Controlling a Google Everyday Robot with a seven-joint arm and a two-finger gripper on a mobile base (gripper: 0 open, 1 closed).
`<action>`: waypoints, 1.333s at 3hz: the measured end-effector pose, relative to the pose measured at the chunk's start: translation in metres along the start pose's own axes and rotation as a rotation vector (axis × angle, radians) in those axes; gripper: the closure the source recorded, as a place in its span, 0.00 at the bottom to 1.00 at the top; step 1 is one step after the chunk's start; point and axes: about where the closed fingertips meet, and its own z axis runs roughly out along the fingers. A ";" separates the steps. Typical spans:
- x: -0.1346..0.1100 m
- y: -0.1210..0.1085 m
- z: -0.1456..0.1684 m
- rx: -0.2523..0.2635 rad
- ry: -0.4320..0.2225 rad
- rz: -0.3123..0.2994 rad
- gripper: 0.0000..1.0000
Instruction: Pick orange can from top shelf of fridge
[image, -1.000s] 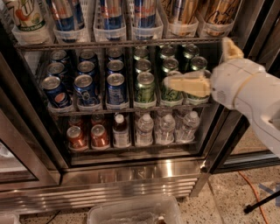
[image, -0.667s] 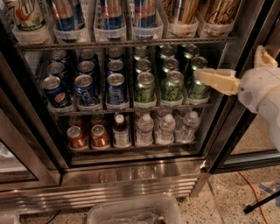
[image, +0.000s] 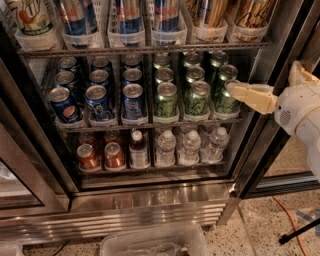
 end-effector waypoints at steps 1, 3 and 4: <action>-0.001 0.003 0.001 0.002 -0.002 0.005 0.00; -0.003 -0.002 -0.001 0.034 -0.008 0.017 0.00; -0.003 0.002 -0.002 0.049 -0.009 0.031 0.00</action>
Offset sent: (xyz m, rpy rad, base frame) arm 0.0169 0.0866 0.0323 0.2804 -0.1498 -0.0917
